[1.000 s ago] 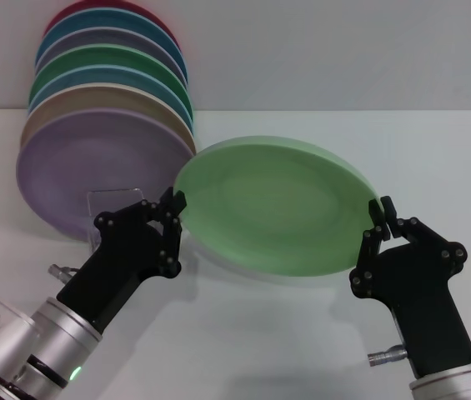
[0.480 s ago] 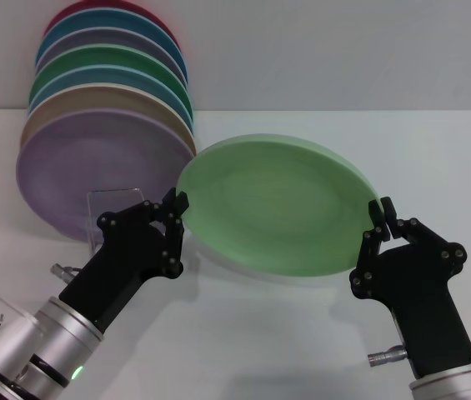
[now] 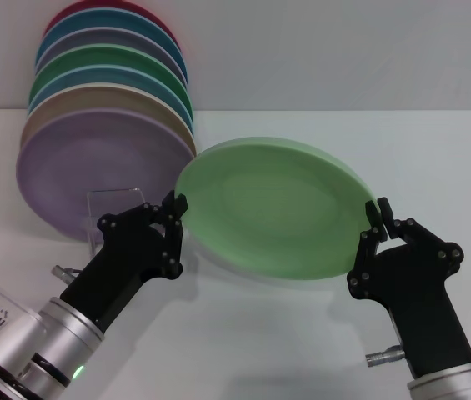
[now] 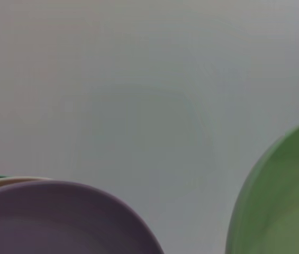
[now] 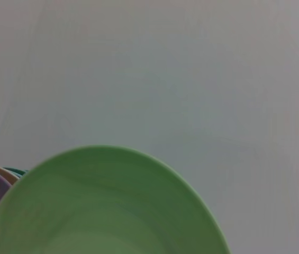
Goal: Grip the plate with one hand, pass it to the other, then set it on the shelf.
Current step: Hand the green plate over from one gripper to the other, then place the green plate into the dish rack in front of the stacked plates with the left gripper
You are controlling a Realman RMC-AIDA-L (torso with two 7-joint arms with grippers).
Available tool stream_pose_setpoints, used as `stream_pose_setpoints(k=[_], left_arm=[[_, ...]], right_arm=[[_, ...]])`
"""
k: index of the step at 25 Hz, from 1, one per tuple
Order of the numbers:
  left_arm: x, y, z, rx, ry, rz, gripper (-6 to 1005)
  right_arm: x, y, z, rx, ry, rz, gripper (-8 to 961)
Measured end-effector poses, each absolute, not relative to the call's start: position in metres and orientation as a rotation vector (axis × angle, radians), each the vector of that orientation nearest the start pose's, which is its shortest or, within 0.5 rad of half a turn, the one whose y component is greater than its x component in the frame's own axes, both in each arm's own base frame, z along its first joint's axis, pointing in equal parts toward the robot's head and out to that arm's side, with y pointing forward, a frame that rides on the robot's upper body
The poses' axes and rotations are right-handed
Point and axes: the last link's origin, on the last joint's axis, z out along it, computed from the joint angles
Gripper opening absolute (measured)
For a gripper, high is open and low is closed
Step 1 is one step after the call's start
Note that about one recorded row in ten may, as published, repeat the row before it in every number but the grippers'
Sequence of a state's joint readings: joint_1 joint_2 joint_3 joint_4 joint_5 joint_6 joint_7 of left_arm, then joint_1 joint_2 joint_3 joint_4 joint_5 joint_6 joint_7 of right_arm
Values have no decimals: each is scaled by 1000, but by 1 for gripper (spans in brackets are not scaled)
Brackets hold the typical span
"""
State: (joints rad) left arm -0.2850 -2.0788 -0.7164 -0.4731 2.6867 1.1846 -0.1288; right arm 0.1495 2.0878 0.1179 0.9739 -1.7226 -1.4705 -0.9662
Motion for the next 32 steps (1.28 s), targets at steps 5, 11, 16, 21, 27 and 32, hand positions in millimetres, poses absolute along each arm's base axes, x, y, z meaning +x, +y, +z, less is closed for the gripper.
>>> stream_pose_setpoints(k=[5, 11, 16, 21, 27, 32], left_arm=[[-252, 275, -85, -1992, -371, -947, 29], [-256, 276, -81, -1958, -389, -943, 30], [-258, 277, -75, -1932, -386, -948, 30], [-260, 271, -62, -1869, -372, -1015, 30], [-262, 262, -45, -1778, -346, -1086, 30], [-273, 267, -28, -1675, -351, -1063, 30]], right_arm=[[201, 196, -96, -1599, 221, 582, 33], [203, 197, -95, -1599, 213, 577, 57], [202, 194, -95, -1607, 194, 591, 168], [192, 184, -97, -1635, 136, 665, 291], [195, 186, -101, -1669, 142, 692, 292], [204, 191, -107, -1717, 151, 685, 293]])
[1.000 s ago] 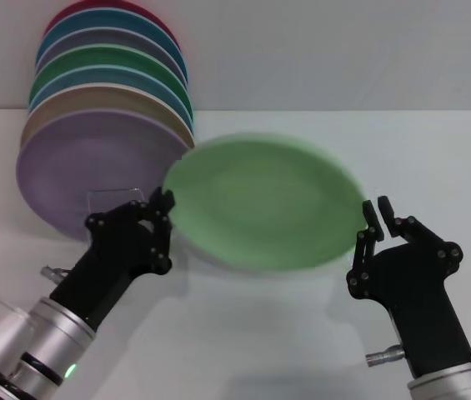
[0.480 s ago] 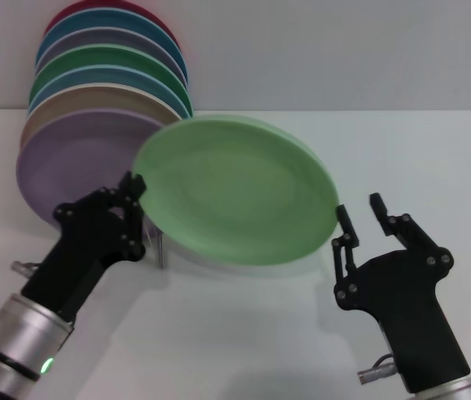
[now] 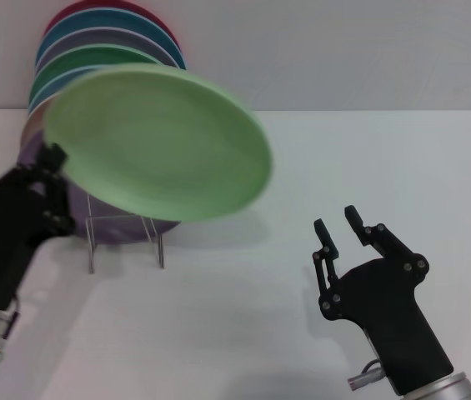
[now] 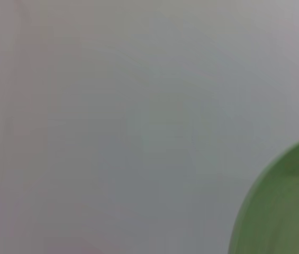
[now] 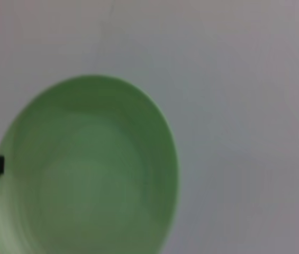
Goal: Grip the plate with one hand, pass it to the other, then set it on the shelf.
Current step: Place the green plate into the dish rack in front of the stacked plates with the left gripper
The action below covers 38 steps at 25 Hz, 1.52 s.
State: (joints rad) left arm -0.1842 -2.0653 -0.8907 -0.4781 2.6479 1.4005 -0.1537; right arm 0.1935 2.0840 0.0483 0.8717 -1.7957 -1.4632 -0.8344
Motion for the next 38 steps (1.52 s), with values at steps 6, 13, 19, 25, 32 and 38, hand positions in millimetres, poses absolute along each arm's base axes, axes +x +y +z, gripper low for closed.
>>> stream_pose_setpoints(k=[6, 13, 19, 25, 32, 38], left_arm=[[-286, 272, -10, -1579, -352, -1021, 24], [-298, 265, -3, -1543, -358, -992, 24], [-305, 263, -5, -1551, -377, -964, 24], [-306, 267, -3, -1549, -369, -957, 24], [-302, 270, -2, -1543, -357, -976, 25], [-307, 268, -2, -1550, -363, -951, 25]], right_arm=[[216, 198, -105, -1730, 184, 709, 295], [225, 205, -100, -1714, 173, 682, 294], [231, 210, -97, -1694, 175, 666, 294], [233, 211, -96, -1693, 171, 656, 294], [234, 211, -96, -1693, 174, 652, 294], [235, 212, -95, -1685, 181, 645, 294]])
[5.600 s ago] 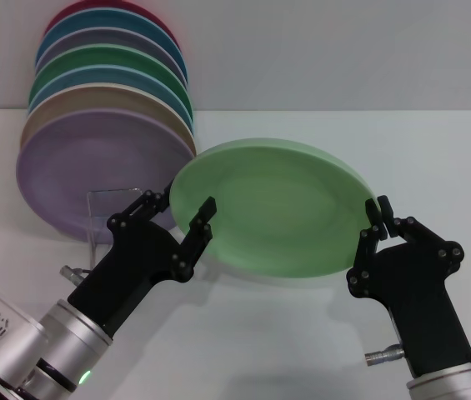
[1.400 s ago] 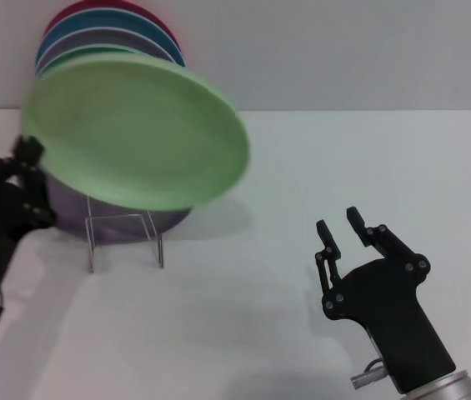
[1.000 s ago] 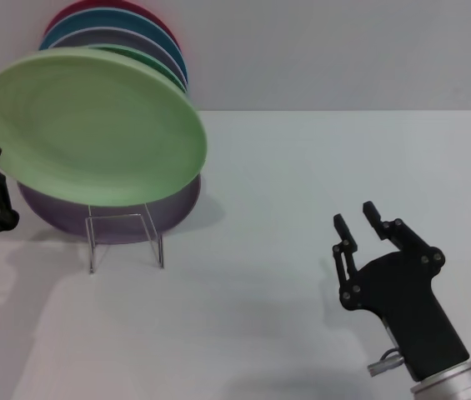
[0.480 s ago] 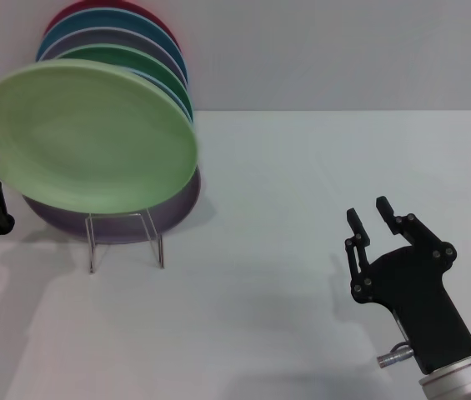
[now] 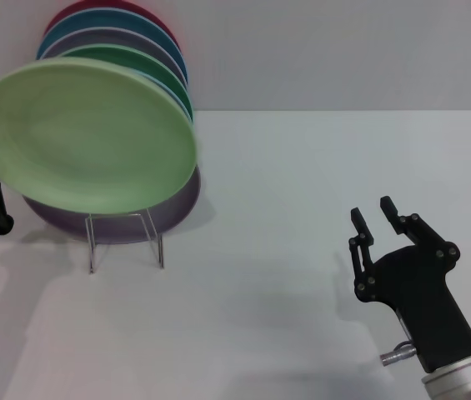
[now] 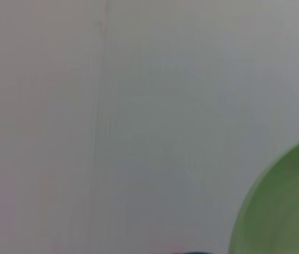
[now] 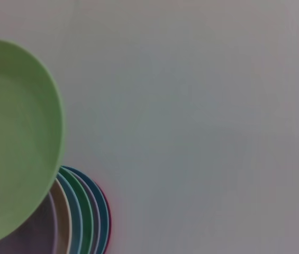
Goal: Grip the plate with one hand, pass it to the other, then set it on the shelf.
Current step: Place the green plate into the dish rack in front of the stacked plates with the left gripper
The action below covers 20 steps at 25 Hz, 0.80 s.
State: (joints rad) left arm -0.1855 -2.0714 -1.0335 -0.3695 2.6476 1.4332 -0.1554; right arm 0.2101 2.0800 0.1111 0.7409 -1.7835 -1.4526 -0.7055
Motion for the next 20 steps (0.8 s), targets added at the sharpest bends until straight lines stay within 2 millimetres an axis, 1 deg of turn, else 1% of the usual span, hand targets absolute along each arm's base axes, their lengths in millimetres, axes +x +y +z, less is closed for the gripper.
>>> stream_pose_setpoints(k=[8, 20], left_arm=[[-318, 266, -4, -1573, -373, -888, 25], [-328, 266, -10, -1598, -415, -819, 25]], right_arm=[[237, 214, -93, -1673, 188, 639, 294], [237, 217, -93, -1670, 191, 631, 293]])
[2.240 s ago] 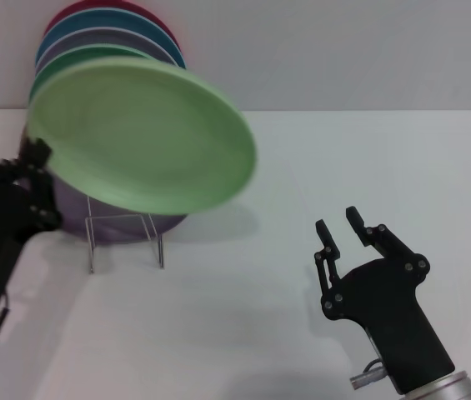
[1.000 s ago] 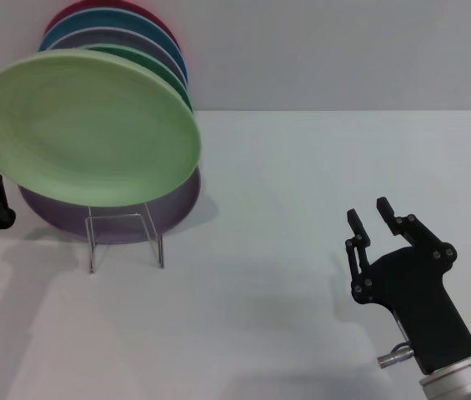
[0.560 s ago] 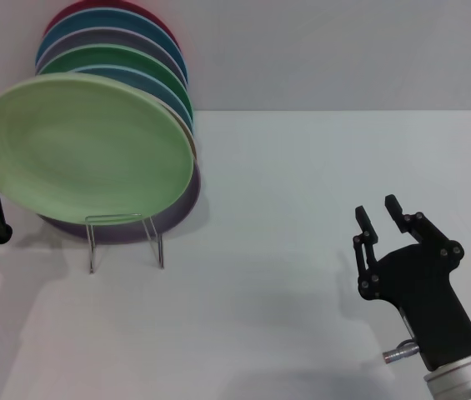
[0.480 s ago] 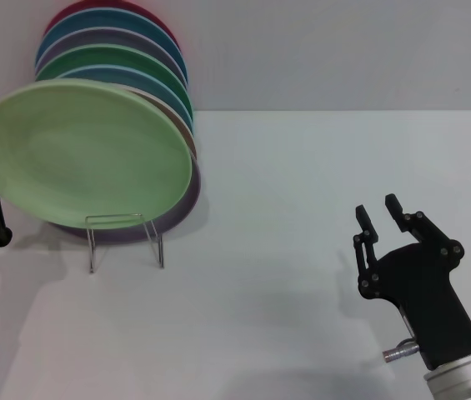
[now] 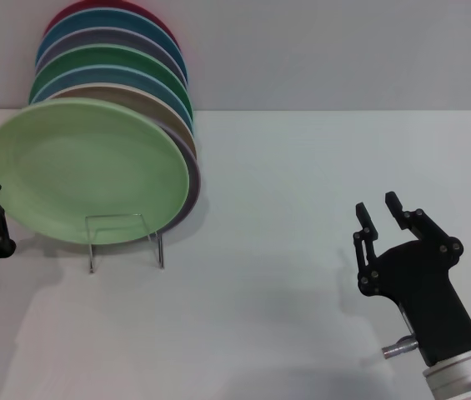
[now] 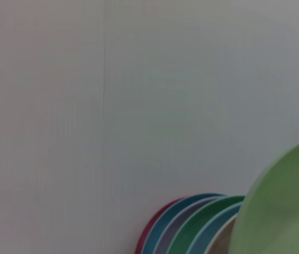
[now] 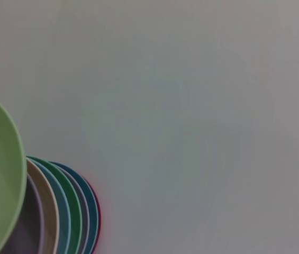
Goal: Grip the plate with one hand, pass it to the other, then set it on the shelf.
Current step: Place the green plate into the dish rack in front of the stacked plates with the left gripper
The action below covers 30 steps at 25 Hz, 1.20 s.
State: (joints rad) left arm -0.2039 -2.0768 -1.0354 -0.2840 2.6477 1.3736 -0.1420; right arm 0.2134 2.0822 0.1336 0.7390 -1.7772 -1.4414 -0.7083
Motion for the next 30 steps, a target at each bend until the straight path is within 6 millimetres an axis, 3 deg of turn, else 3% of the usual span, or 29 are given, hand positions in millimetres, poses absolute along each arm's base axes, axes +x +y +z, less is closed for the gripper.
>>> stream_pose_setpoints(k=[30], left_arm=[[-336, 269, -28, -1692, -479, -728, 26]], right_arm=[[238, 222, -94, -1686, 191, 645, 293]])
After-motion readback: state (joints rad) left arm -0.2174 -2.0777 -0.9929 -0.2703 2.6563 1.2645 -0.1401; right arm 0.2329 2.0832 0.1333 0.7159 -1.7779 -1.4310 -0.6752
